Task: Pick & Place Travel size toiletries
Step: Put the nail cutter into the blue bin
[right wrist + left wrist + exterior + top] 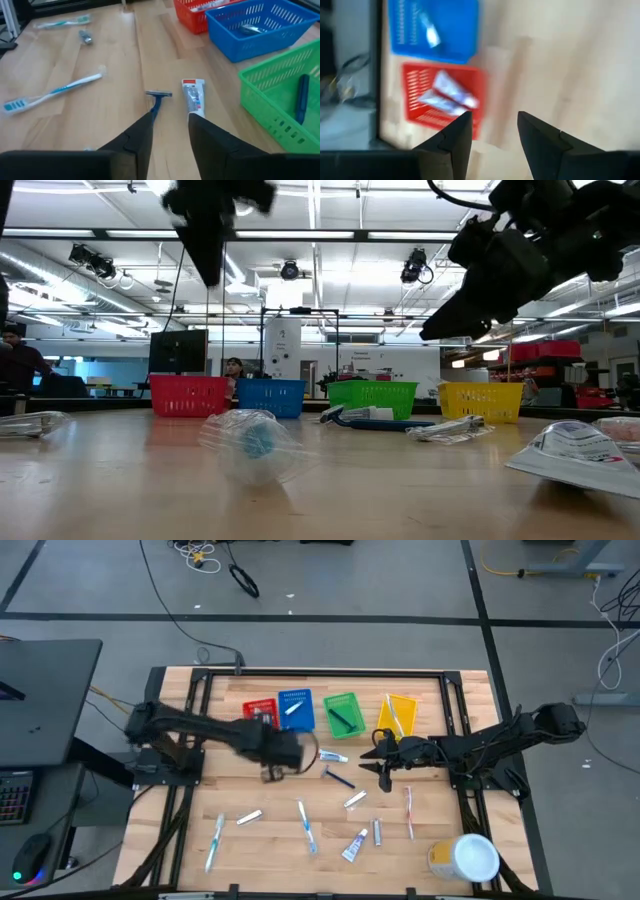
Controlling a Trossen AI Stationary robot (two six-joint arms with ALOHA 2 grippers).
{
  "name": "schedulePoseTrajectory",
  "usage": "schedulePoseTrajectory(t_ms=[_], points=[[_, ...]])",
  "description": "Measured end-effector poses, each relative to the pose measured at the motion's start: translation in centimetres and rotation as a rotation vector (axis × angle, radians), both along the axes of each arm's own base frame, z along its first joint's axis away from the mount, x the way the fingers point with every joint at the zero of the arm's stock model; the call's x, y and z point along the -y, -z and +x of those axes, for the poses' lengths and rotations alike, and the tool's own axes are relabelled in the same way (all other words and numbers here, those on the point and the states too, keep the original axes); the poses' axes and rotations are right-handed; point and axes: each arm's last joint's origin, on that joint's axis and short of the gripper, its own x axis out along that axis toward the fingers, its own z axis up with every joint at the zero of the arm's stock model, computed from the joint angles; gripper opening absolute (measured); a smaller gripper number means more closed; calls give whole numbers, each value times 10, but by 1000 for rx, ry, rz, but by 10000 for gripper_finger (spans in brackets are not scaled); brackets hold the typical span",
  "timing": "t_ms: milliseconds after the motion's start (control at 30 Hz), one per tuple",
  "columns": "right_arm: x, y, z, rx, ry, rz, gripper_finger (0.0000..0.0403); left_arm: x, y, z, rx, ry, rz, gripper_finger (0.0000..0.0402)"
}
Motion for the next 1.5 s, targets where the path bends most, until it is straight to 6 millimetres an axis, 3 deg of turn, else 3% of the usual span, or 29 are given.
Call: schedulePoseTrajectory(t_ms=[200, 300, 400, 467, 667, 867, 1200, 1367, 1500], points=[[0, -1, 0, 9, 20, 22, 155, 36, -33, -55, 285, 31, -90, 164], [0, -2, 1, 28, 23, 28, 156, 40, -27, -83, 426, -43, -152, 164], [-1, -4, 2, 46, 28, 48, 156, 42, -1, -99, 537, -131, -269, 164], [-3, -3, 2, 43, 21, 51, 156, 48, 21, -100, 603, -130, -354, 164], [-11, -3, 1, 40, -20, 36, 156, 58, 88, -99, 585, -104, -460, 164], [-12, -4, 1, 45, -28, 32, 156, 66, 128, -97, 414, -156, -499, 164], [-12, -3, 0, 39, -24, 41, 156, 94, 155, -89, 303, -146, -528, 164], [-12, -3, 0, 36, -24, 41, 156, 98, 160, -89, 304, -113, -521, 164], [-12, -3, 0, 36, -23, 40, 156, 100, 151, -86, 291, -82, -501, 164]])
